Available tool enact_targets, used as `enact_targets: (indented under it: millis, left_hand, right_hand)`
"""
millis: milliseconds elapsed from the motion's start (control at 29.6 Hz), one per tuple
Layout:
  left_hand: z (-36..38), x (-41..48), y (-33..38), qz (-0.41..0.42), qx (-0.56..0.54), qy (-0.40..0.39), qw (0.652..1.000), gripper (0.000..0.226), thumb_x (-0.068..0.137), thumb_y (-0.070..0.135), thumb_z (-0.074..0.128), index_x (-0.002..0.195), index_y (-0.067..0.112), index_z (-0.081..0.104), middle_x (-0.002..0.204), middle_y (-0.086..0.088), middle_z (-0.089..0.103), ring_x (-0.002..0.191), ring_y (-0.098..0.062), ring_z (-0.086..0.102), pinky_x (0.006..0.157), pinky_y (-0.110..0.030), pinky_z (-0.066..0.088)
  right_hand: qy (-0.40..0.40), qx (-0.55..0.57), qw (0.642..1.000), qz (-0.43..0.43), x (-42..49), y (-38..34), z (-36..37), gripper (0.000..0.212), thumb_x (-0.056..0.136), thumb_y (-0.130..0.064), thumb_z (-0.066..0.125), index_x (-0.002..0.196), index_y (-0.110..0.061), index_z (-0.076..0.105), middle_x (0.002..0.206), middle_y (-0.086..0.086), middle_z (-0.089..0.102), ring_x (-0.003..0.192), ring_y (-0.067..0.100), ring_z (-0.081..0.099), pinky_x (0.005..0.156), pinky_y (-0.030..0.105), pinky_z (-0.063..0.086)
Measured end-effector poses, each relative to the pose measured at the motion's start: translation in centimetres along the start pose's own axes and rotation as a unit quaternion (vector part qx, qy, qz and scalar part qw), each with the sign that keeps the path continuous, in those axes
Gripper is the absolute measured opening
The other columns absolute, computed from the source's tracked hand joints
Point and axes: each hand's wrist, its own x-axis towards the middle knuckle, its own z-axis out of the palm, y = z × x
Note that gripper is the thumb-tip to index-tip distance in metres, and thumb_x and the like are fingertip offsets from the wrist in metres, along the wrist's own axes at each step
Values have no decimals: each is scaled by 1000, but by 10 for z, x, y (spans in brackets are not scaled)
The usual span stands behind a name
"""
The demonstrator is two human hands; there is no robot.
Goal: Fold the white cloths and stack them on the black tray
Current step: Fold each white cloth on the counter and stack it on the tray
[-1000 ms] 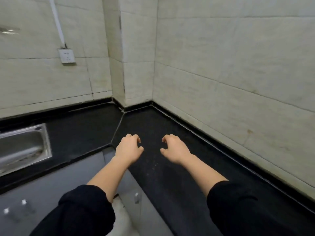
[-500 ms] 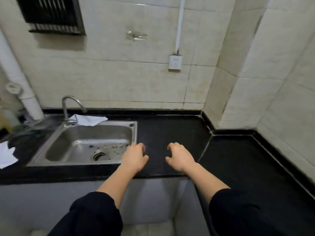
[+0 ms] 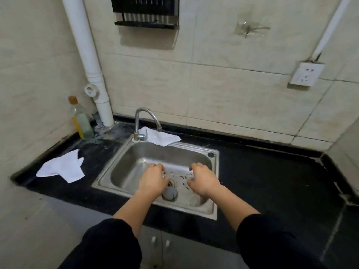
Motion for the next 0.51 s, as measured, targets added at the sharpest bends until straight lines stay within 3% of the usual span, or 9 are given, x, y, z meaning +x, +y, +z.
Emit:
enact_targets:
  millis: [270,506]
  left_hand:
    - [-2,162,-76,8,13,-20,1000,36,91,25,54,125,13,56,128,-8,51,114,-23,52,90,-34,46]
    - [42,294,-117,29,13,-32,999,36,95,22,50,130,15,55,132,-2,51,119,-18,49,98,-31,44]
  right_hand:
    - [-26,-24,999,6,175,-32,34,44,93,-28,51,135,-13,44,133,8,47,124,27,43,101,39,41]
    - [-28,-38,999,8,312,-27,79,42,94,-25,50,134,-12,44,136,8,46,127,26,41,102,37,39]
